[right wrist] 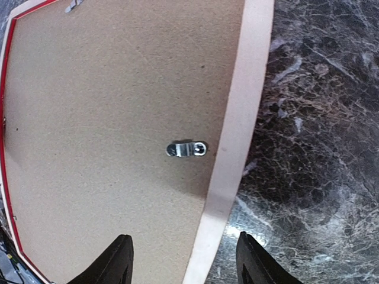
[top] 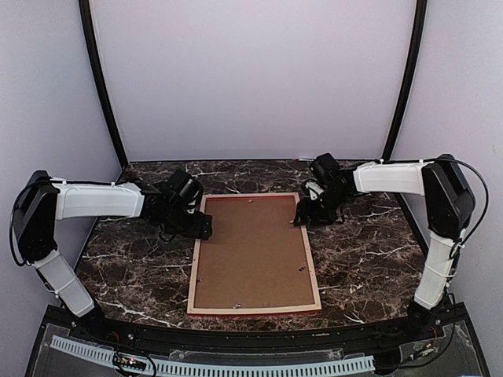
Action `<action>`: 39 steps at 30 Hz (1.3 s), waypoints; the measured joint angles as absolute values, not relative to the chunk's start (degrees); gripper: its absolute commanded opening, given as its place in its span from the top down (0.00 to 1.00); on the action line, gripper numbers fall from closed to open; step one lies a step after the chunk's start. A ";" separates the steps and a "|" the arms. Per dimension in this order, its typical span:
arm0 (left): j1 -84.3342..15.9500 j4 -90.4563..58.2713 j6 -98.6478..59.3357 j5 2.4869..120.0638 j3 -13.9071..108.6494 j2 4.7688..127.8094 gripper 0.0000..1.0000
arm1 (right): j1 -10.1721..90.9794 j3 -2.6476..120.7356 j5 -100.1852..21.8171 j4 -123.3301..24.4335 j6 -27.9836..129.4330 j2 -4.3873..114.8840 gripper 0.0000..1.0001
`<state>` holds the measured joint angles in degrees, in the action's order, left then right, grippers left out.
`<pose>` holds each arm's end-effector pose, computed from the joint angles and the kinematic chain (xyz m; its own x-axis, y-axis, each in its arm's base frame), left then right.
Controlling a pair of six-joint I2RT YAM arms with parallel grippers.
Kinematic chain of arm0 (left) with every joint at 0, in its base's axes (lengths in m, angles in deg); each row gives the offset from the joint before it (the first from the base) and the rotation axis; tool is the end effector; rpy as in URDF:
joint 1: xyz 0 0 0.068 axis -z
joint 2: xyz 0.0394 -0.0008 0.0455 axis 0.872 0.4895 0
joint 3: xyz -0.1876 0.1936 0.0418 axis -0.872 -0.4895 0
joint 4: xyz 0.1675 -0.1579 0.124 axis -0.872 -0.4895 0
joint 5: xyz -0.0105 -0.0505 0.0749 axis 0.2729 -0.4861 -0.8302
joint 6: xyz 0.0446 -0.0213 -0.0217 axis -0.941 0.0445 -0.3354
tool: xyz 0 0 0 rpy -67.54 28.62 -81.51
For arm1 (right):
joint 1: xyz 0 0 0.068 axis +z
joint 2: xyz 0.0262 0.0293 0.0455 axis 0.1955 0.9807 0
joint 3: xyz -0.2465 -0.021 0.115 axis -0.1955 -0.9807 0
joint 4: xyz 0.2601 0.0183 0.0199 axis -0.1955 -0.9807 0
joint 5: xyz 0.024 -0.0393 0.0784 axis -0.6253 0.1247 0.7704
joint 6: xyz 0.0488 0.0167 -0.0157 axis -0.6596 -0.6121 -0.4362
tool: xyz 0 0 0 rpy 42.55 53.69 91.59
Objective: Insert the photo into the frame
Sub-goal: Place the backboard next to the photo, then press the fastener onto the backboard.
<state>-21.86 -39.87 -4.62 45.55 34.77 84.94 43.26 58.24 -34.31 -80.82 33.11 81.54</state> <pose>0.2642 -0.2067 0.1967 -0.8318 0.0993 -0.5462 0.2156 0.9644 -0.1530 0.3220 0.2102 0.1861 -0.9437 -0.1134 -0.3109 -0.2263 0.9066 0.3561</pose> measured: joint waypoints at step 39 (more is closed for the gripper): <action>-29.82 -47.98 -19.36 56.85 47.25 97.03 0.18 | 43.26 51.42 -34.12 -76.05 33.53 81.98 0.88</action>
<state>-29.82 -47.98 -19.36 56.85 47.25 97.03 43.26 51.42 -34.12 -76.05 33.53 81.98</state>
